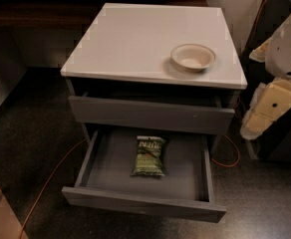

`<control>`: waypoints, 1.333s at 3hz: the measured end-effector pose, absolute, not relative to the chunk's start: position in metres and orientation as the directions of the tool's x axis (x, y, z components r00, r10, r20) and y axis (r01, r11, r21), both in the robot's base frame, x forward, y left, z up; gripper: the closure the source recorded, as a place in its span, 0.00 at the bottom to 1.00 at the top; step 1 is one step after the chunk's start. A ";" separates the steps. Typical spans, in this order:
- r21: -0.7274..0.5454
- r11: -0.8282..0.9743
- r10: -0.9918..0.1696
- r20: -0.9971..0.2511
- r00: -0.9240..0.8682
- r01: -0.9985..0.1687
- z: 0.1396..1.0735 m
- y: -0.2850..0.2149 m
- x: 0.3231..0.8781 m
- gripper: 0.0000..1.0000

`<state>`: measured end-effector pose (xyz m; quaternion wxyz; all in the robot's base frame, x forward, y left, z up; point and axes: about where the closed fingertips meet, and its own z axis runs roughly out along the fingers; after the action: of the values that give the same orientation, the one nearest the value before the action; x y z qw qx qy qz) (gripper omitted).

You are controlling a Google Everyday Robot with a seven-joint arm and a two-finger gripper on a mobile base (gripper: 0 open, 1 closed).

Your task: Pick green jalapeno chip bag from middle drawer and place on counter

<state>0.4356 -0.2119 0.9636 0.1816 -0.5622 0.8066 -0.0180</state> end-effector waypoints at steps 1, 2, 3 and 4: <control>-0.189 0.457 -0.867 -0.312 -0.388 -0.869 0.938 -0.207 0.431 0.00; -0.127 0.536 -0.815 -0.336 -0.472 -0.834 0.892 -0.198 0.433 0.00; -0.084 0.594 -0.770 -0.346 -0.536 -0.800 0.842 -0.189 0.446 0.00; -0.058 0.643 -0.728 -0.357 -0.586 -0.764 0.801 -0.176 0.465 0.00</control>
Offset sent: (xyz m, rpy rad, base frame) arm 0.0033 0.0256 -0.1453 0.1699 0.1368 -0.2882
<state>0.4650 -0.1756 0.8011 0.1766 -0.4196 0.8889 0.0510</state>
